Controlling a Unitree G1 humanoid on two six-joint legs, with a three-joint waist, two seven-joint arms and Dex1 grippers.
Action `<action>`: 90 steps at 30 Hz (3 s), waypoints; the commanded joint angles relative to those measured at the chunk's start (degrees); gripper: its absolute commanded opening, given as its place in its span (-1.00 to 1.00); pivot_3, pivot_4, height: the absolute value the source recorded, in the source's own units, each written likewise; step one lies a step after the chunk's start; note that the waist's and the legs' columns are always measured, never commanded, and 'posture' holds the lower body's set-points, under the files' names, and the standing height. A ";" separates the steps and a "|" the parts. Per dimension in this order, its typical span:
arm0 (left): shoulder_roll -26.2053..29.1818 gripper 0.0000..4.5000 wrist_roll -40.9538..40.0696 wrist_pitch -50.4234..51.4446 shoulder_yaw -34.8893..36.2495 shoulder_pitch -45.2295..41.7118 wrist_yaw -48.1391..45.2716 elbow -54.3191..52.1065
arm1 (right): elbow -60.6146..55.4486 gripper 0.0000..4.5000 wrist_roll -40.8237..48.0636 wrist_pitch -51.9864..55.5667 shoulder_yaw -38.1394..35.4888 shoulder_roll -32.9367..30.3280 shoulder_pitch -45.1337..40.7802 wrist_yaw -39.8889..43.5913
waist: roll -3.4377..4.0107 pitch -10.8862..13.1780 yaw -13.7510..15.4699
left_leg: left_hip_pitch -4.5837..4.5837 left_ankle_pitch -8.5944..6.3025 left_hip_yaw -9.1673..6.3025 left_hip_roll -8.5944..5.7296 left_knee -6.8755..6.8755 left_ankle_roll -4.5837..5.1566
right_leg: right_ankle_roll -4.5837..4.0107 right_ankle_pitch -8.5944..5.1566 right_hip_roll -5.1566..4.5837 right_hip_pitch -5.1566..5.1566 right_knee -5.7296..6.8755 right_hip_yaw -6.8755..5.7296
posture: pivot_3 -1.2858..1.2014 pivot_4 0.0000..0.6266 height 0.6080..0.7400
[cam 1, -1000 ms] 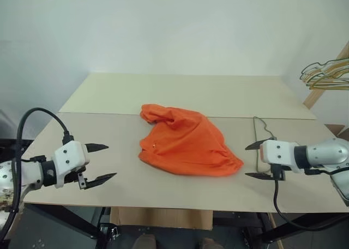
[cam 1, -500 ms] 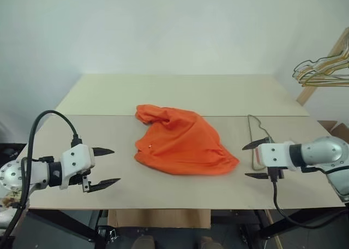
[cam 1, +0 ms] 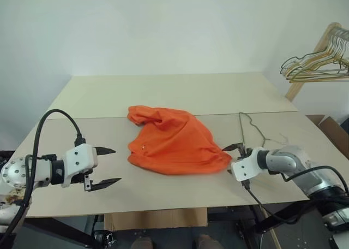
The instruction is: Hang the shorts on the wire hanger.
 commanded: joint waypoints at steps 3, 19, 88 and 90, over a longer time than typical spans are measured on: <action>0.81 1.00 -0.02 -0.36 1.87 0.32 0.53 -0.95 | 1.05 0.43 0.15 -0.89 0.81 0.16 -0.91 -0.09 | -0.01 0.00 0.00 | 0.03 0.00 0.00 0.01 0.00 0.00 | 0.00 0.00 0.00 0.03 0.00 -0.01 | 0.12 -1.00 1.00; -2.85 1.00 0.33 -10.47 -9.30 -19.66 -11.35 19.88 | 0.74 -0.99 0.30 0.75 0.91 2.31 -0.90 -0.86 | -0.01 -0.01 -0.10 | 0.03 0.01 -0.03 -0.08 0.01 0.00 | 0.01 0.01 0.00 0.07 0.03 -0.01 | 0.10 -1.00 1.00; -23.73 -0.98 33.11 -16.52 -16.03 -75.41 55.81 62.45 | 13.54 -1.00 6.11 36.14 -8.78 19.16 -40.70 -39.58 | -0.22 -0.08 0.43 | -1.40 0.50 -0.14 0.00 0.16 -0.53 | -0.09 0.71 0.22 -1.50 0.28 0.03 | 0.07 -1.00 1.00; -23.53 -0.98 32.15 -19.12 -14.11 -80.33 60.12 64.58 | 17.58 -1.00 6.53 31.47 -11.58 20.17 -45.51 -47.66 | -0.24 -0.12 -0.11 | -2.14 0.83 -0.13 -0.13 -0.03 -1.13 | -0.09 0.72 0.05 -2.39 0.48 0.19 | 0.06 -1.00 1.00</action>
